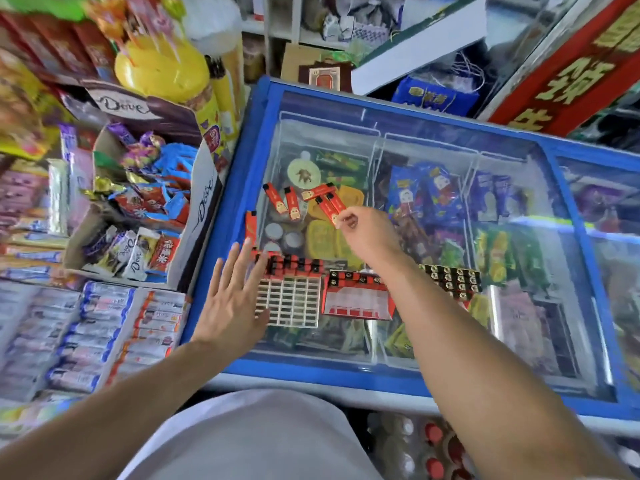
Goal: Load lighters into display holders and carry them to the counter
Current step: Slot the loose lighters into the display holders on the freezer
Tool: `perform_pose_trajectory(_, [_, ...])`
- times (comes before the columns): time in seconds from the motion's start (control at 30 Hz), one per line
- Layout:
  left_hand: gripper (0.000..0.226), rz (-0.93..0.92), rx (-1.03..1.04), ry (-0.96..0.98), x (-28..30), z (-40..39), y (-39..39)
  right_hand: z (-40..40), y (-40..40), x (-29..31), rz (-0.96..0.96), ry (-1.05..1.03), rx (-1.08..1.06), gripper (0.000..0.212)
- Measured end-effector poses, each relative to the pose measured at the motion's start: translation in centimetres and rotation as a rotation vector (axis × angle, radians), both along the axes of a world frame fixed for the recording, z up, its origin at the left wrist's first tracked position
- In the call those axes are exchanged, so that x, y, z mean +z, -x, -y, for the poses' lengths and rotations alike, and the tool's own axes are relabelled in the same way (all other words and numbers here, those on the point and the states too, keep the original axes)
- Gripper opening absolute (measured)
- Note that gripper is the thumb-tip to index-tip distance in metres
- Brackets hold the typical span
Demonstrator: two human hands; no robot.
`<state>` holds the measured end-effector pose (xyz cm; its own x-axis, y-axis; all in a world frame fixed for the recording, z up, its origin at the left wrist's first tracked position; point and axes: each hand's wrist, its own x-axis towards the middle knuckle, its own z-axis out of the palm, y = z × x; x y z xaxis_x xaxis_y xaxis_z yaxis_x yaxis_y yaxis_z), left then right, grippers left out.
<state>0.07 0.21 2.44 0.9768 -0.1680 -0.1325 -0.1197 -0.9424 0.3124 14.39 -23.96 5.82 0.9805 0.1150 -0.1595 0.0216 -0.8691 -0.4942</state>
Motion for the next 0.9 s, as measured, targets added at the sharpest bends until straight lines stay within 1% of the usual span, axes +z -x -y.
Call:
perform_pose_trajectory(0.1, [0.109, -0.052, -0.05, 0.013, -1.5, -1.1, 0.7, -2.2, -3.0, -2.6, -0.046, 0.04, -0.001, 0.019])
perform_pose_trajectory(0.13, [0.111, -0.072, -0.072, 0.013, -1.9, -1.5, 0.8, -2.8, -3.6, -3.2, -0.056, 0.067, 0.002, 0.018])
perform_pose_trajectory(0.2, [0.114, -0.108, -0.105, 0.015, -2.3, -1.9, 0.9, -3.4, -4.6, -4.6, -0.056, 0.138, 0.006, 0.008])
perform_pose_trajectory(0.3, [0.112, -0.147, -0.117, 0.052, -2.1, -2.3, 0.7, -3.7, -5.8, -6.6, -0.026, 0.236, -0.012, 0.007])
perform_pose_trajectory(0.4, [0.109, -0.202, -0.113, 0.118, -1.8, -2.2, 0.7, -4.1, -6.5, -6.6, -0.035, 0.26, -0.055, 0.008])
perform_pose_trajectory(0.5, [0.111, -0.209, -0.11, 0.176, -1.9, -2.2, 0.9, -4.2, -6.9, -5.5, -0.094, 0.276, -0.083, 0.019])
perform_pose_trajectory(0.63, [0.112, -0.199, -0.1, 0.219, -2.2, -2.3, 1.1, -3.9, -6.3, -5.3, -0.08, 0.269, -0.137, 0.023])
perform_pose_trajectory(0.7, [0.113, -0.186, -0.098, 0.227, -2.3, -2.3, 1.1, -3.8, -6.1, -5.5, -0.156, 0.288, -0.118, 0.021])
perform_pose_trajectory(0.8, [0.113, -0.184, -0.1, 0.229, -2.4, -2.2, 1.1, -3.8, -5.8, -5.3, -0.31, 0.279, -0.06, 0.025])
perform_pose_trajectory(0.83, [0.114, -0.177, -0.104, 0.236, -2.6, -2.2, 1.1, -3.9, -5.4, -4.8, -0.332, 0.253, -0.046, 0.026])
perform_pose_trajectory(0.9, [0.114, -0.154, -0.118, 0.254, -2.8, -2.3, 1.1, -4.4, -4.0, -3.2, -0.299, 0.108, -0.057, 0.023])
